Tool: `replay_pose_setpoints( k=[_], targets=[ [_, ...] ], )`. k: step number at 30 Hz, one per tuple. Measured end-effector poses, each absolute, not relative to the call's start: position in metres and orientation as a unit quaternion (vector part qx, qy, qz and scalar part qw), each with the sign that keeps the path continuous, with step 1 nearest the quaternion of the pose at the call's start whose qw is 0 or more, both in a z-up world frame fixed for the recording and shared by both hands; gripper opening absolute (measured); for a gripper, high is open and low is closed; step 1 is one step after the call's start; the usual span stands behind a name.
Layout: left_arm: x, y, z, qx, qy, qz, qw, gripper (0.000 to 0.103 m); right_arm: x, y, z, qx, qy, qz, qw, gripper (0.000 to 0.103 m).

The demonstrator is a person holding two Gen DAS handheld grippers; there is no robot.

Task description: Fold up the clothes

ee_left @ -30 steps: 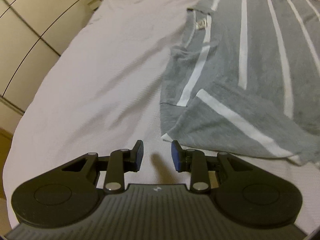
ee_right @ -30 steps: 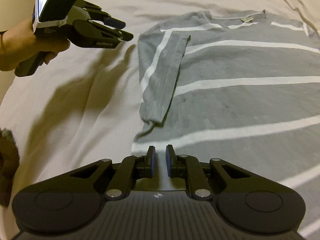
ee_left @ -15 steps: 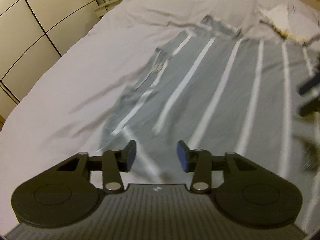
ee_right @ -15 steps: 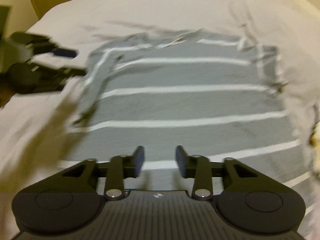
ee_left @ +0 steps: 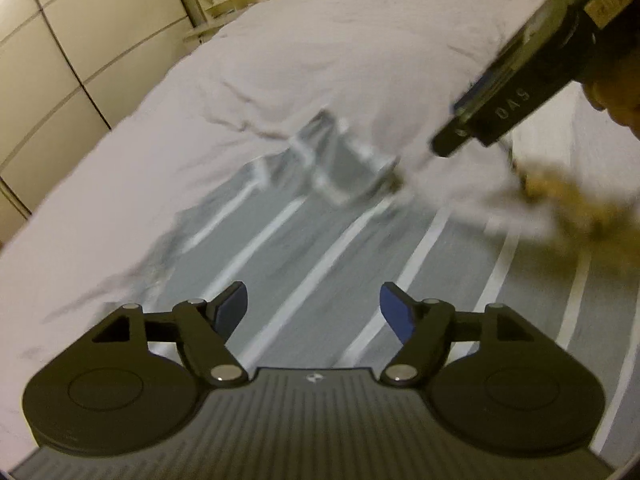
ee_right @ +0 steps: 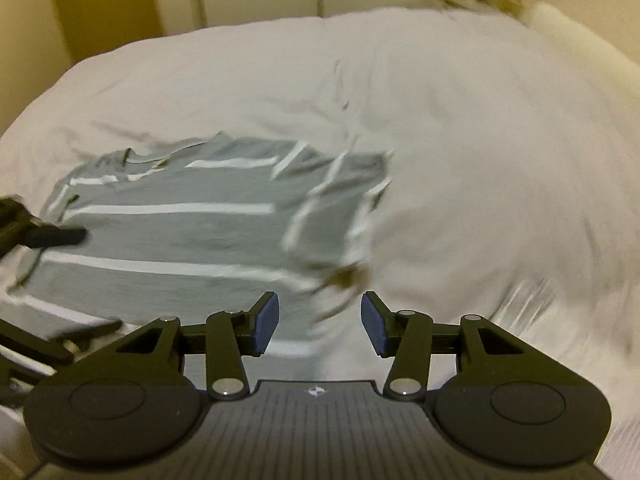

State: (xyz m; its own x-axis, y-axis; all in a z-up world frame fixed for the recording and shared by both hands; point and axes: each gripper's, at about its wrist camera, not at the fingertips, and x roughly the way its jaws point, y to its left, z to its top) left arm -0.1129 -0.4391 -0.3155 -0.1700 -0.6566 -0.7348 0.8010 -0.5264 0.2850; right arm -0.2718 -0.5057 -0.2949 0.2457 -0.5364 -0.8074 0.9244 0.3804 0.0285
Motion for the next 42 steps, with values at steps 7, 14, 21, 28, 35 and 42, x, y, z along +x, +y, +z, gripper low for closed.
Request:
replay_pose_setpoints(
  k=[7, 14, 21, 28, 35, 42],
  targets=[
    [-0.21, -0.494, -0.34, 0.449, 0.081, -0.737, 0.498, 0.061, -0.323, -0.583, -0.301, 0.278, 0.36, -0.452, 0.767, 0.048],
    [-0.242, -0.539, -0.381, 0.499, 0.056, -0.727, 0.468, 0.038, -0.305, -0.673, -0.326, 0.276, 0.378, -0.406, 0.785, 0.048],
    [-0.239, -0.55, -0.398, 0.487, 0.068, -0.73, 0.475, 0.007, -0.281, -0.735, -0.367, 0.323, 0.389, -0.383, 0.773, 0.027],
    [-0.21, -0.553, -0.384, 0.374, 0.198, -0.735, 0.531, 0.004, -0.291, -0.743, -0.357, 0.373, 0.38, -0.404, 0.744, 0.0],
    [-0.132, -0.552, -0.391, 0.16, 0.453, -0.673, 0.563, 0.004, -0.229, -0.721, -0.332, 0.355, 0.372, -0.327, 0.793, 0.007],
    [-0.084, -0.536, -0.418, 0.045, 0.575, -0.596, 0.559, 0.005, -0.219, -0.717, -0.326, 0.331, 0.329, -0.33, 0.821, 0.022]
  ],
)
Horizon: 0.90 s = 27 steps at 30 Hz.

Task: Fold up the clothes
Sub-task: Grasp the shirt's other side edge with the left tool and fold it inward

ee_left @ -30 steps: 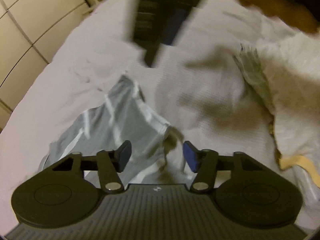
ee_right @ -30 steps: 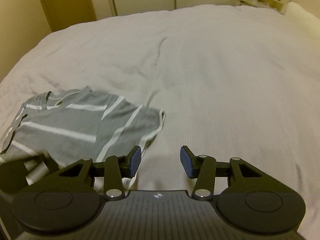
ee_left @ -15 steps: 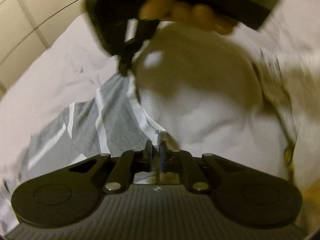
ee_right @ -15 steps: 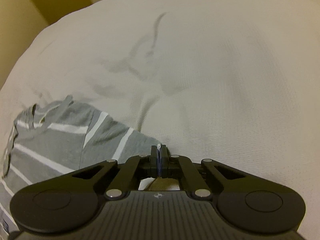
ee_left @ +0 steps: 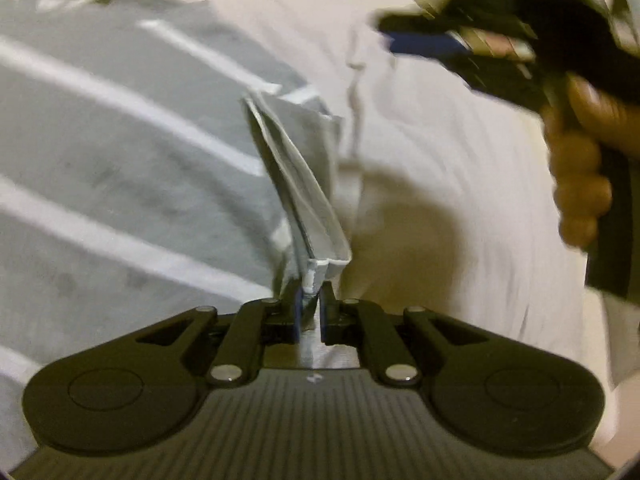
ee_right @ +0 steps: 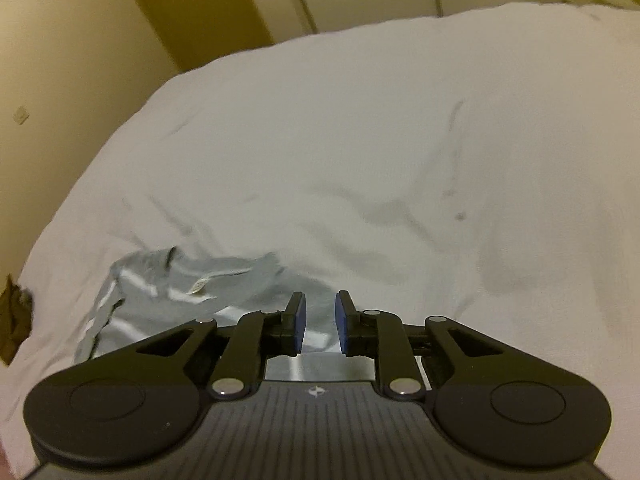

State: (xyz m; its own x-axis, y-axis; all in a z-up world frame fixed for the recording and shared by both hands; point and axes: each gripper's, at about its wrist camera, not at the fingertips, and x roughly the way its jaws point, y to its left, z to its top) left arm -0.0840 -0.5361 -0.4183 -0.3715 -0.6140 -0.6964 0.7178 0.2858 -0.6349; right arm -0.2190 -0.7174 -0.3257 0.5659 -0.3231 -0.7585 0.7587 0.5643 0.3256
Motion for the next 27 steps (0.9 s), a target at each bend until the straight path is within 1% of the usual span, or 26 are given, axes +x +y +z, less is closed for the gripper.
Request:
replay_pose_setpoints(
  k=[7, 11, 13, 14, 15, 18, 21, 23, 24, 25, 27],
  targets=[
    [-0.078, -0.525, -0.43, -0.018, 0.627, -0.566, 0.535, 0.005, -0.238, -0.688, -0.368, 0.33, 0.406, -0.325, 0.788, 0.023],
    [-0.069, -0.523, -0.434, -0.034, 0.649, -0.545, 0.53, 0.006, -0.231, -0.66, -0.4, 0.348, 0.449, -0.255, 0.783, 0.024],
    [-0.067, -0.519, -0.438, -0.036, 0.655, -0.537, 0.53, 0.009, -0.226, -0.648, -0.407, 0.372, 0.444, -0.211, 0.788, 0.025],
    [-0.065, -0.512, -0.436, -0.034, 0.656, -0.536, 0.53, 0.01, -0.224, -0.645, -0.407, 0.38, 0.435, -0.2, 0.791, 0.023],
    [-0.064, -0.51, -0.435, -0.028, 0.652, -0.539, 0.533, 0.01, -0.224, -0.643, -0.406, 0.386, 0.424, -0.194, 0.796, 0.023],
    [-0.06, -0.504, -0.43, -0.015, 0.64, -0.548, 0.538, 0.012, -0.225, -0.649, -0.403, 0.385, 0.408, -0.224, 0.797, 0.024],
    [-0.055, -0.502, -0.423, -0.003, 0.623, -0.556, 0.55, 0.016, -0.225, -0.659, -0.4, 0.358, 0.41, -0.264, 0.796, 0.025],
    [-0.052, -0.503, -0.418, 0.005, 0.61, -0.562, 0.559, 0.022, -0.218, -0.67, -0.399, 0.327, 0.417, -0.277, 0.801, 0.039],
    [-0.051, -0.505, -0.416, 0.01, 0.602, -0.567, 0.562, 0.024, -0.214, -0.675, -0.398, 0.305, 0.423, -0.279, 0.806, 0.041],
    [-0.051, -0.508, -0.415, 0.014, 0.597, -0.57, 0.564, 0.029, -0.208, -0.679, -0.396, 0.276, 0.432, -0.276, 0.813, 0.042],
    [-0.051, -0.515, -0.418, 0.023, 0.596, -0.574, 0.561, 0.031, -0.192, -0.684, -0.396, 0.21, 0.456, -0.256, 0.826, 0.042]
  ],
)
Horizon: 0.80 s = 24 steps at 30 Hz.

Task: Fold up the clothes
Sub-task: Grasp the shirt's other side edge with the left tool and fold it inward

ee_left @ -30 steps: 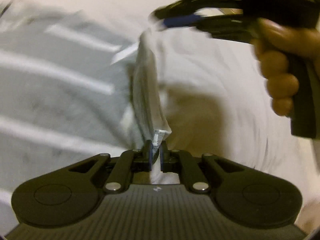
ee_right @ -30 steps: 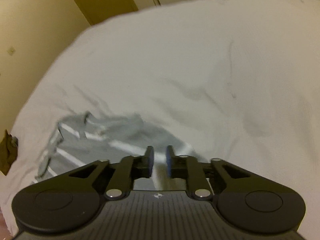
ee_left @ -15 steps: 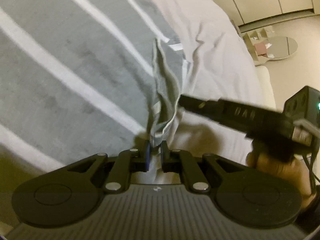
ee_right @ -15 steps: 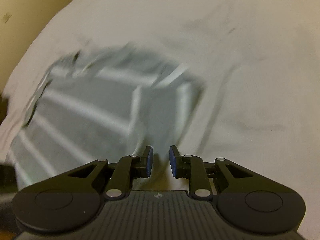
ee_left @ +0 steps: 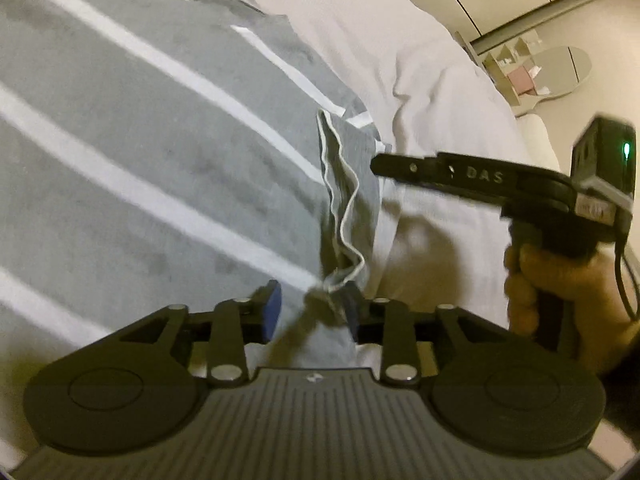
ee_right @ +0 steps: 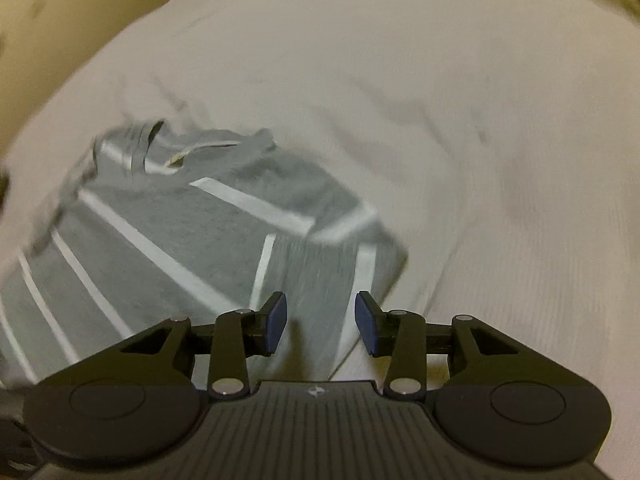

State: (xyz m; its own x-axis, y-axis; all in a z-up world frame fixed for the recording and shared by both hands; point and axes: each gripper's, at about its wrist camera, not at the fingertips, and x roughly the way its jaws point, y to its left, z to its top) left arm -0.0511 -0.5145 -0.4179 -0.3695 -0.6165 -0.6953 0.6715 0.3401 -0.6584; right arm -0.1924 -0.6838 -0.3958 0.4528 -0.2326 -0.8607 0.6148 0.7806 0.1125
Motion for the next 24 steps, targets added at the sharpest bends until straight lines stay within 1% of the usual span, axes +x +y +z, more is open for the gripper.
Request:
replay_pose_setpoints(
  k=[4, 5, 6, 7, 8, 9, 10, 11, 12, 13, 16, 20, 24],
  targets=[
    [-0.057, -0.529, -0.426, 0.055, 0.591, -0.586, 0.552, 0.03, -0.164, -0.689, -0.398, 0.087, 0.493, -0.192, 0.844, 0.041],
    [-0.059, -0.531, -0.427, 0.064, 0.588, -0.589, 0.551, 0.028, -0.158, -0.69, -0.401, 0.065, 0.505, -0.175, 0.843, 0.041],
    [-0.061, -0.532, -0.427, 0.071, 0.585, -0.592, 0.55, 0.028, -0.152, -0.691, -0.406, 0.044, 0.517, -0.158, 0.84, 0.041],
    [-0.062, -0.533, -0.428, 0.075, 0.583, -0.595, 0.549, 0.025, -0.145, -0.692, -0.411, 0.022, 0.529, -0.141, 0.837, 0.041],
    [-0.063, -0.533, -0.428, 0.079, 0.581, -0.596, 0.548, 0.018, -0.142, -0.694, -0.415, 0.011, 0.54, -0.127, 0.832, 0.041],
    [-0.063, -0.533, -0.429, 0.082, 0.58, -0.598, 0.548, 0.016, -0.141, -0.695, -0.418, 0.004, 0.552, -0.114, 0.826, 0.04],
    [-0.063, -0.533, -0.43, 0.085, 0.579, -0.598, 0.547, 0.013, -0.141, -0.697, -0.42, 0.003, 0.561, -0.105, 0.821, 0.036],
    [-0.062, -0.531, -0.431, 0.085, 0.58, -0.598, 0.546, 0.011, -0.141, -0.698, -0.421, 0.007, 0.566, -0.101, 0.818, 0.017],
    [-0.062, -0.53, -0.432, 0.085, 0.58, -0.598, 0.546, 0.01, -0.142, -0.7, -0.421, 0.013, 0.571, -0.097, 0.815, 0.002],
    [-0.061, -0.529, -0.431, 0.082, 0.581, -0.598, 0.546, 0.008, -0.142, -0.701, -0.421, 0.02, 0.575, -0.094, 0.813, 0.0],
    [-0.057, -0.525, -0.43, 0.063, 0.581, -0.598, 0.548, 0.004, -0.147, -0.704, -0.413, 0.031, 0.555, -0.114, 0.823, 0.0],
    [-0.052, -0.523, -0.435, 0.039, 0.599, -0.582, 0.549, 0.004, -0.155, -0.716, -0.401, 0.047, 0.512, -0.182, 0.838, 0.0],
    [-0.049, -0.52, -0.437, 0.045, 0.605, -0.58, 0.544, 0.005, -0.163, -0.721, -0.398, 0.081, 0.5, -0.223, 0.833, 0.0]
  ],
)
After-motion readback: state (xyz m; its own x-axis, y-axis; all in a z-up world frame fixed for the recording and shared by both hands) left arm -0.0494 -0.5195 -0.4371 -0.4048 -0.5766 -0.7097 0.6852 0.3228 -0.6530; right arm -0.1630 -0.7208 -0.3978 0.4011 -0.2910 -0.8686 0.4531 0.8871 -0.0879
